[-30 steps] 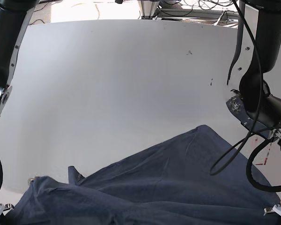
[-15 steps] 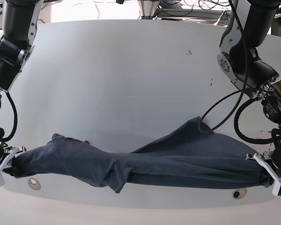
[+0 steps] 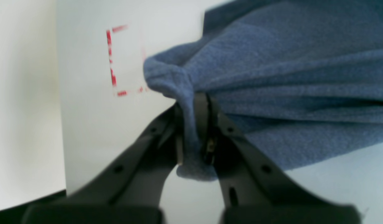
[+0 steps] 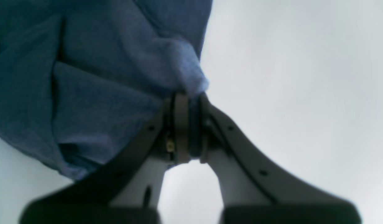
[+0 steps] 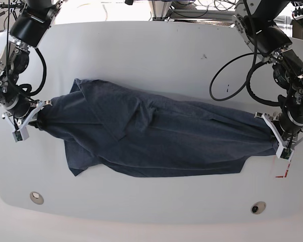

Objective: Fold the T-shirt properly
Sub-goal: 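Lay the shirt down by sweeping both grippers back across the table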

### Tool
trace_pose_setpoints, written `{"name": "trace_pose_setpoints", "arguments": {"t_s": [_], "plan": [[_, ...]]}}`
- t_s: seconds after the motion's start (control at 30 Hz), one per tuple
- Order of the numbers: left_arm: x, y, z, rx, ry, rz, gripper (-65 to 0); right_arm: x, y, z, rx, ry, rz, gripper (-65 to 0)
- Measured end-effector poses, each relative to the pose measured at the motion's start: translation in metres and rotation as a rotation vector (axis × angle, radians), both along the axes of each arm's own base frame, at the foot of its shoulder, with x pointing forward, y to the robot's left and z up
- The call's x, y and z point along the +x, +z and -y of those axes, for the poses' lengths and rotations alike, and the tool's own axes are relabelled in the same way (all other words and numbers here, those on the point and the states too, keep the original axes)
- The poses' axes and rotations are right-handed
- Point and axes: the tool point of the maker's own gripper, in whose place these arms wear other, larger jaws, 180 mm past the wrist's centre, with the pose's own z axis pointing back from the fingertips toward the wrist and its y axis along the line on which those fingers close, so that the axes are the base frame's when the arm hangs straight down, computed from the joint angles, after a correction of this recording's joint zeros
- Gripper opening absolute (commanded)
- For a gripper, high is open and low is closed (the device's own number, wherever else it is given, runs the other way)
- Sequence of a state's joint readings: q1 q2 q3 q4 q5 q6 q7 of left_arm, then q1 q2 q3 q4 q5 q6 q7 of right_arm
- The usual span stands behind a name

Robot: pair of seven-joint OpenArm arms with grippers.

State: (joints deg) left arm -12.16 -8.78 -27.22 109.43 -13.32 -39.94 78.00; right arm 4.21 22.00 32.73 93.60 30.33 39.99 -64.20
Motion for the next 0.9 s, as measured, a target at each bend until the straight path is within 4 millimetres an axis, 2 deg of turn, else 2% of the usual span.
{"name": "trace_pose_setpoints", "arguments": {"t_s": [0.13, 0.23, 0.43, 0.53, 0.9], "plan": [[-0.028, -0.031, -0.004, 0.013, 0.000, -0.099, -65.0, -0.023, -0.024, -0.007, 0.025, -0.008, -0.051, -65.0], [-0.046, -0.045, -0.010, 0.026, 0.010, -0.154, -65.0, -0.036, -0.036, -0.011, 0.040, -0.009, -0.084, -65.0], [-0.080, -0.063, -0.034, 0.037, 0.079, -0.223, -65.0, -0.058, -0.054, -0.018, 0.061, -0.012, -0.132, -65.0], [-0.096, -0.072, -0.040, 0.057, 0.088, -0.276, -65.0, -0.069, -0.063, -0.021, 0.065, -0.013, -0.163, -65.0], [-0.127, -0.084, -0.055, 0.075, 0.109, -0.338, -65.0, -0.093, -0.080, -0.029, 0.098, -0.023, -0.201, -65.0]]}}
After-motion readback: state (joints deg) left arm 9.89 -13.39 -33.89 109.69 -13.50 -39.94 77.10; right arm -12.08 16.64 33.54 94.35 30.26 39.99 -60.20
